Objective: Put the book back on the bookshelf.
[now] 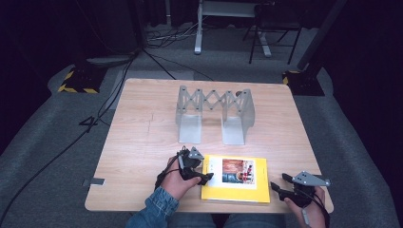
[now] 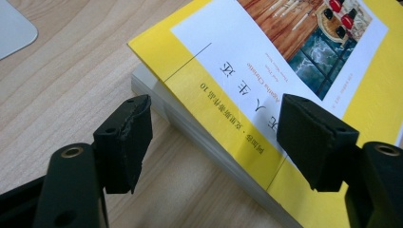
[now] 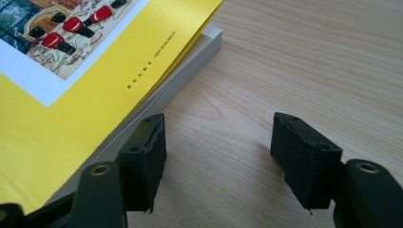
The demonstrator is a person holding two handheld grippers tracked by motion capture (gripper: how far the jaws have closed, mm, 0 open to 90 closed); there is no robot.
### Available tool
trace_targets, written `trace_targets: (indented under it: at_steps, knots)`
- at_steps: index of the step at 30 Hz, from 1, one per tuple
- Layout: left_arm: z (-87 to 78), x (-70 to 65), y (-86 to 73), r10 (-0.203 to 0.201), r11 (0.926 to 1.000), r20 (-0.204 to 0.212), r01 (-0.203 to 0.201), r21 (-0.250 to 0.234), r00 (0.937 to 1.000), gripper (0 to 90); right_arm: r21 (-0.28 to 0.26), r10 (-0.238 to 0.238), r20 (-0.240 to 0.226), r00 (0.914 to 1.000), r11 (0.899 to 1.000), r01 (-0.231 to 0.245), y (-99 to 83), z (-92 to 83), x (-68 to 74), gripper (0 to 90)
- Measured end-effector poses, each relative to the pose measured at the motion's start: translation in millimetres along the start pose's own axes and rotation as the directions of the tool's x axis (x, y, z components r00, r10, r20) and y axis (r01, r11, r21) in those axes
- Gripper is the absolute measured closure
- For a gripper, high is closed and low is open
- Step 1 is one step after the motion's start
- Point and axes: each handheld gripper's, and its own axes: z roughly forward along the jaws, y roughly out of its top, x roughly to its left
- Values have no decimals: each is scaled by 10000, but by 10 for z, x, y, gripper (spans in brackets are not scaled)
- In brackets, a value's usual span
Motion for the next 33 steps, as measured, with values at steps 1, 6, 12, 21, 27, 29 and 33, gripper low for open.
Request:
trace_targets:
  at_steps: [1,6,12,21,27,29,33]
  knots:
    - [9,-1,2,-57,10000,35,57,33,10000,271,8,-12,3,10000,10000,12,0,-1,4,371]
    - [82,-47,13,-80,10000,164,80,-1,9998,247,454,-68,-73,10000,9989,71,24,-48,63,395]
    - [83,-55,-3,-111,9999,100,112,-114,9999,247,1070,-197,-284,9994,9940,226,43,-115,109,380]
    - [37,-134,12,271,9996,-246,-272,-62,9993,305,1508,-130,-463,9988,9884,199,52,-244,149,379]
    - [12,-184,40,483,9988,-221,-485,-90,9986,341,1588,-458,-613,9971,9858,551,48,-179,216,376]
    - [10,-208,48,597,9982,-238,-599,-64,9979,336,1625,-562,-636,9964,9845,659,58,-177,237,405]
    - [-21,-263,68,802,9967,-231,-805,-120,9965,346,1607,-513,-583,9970,9852,601,54,-180,248,411]
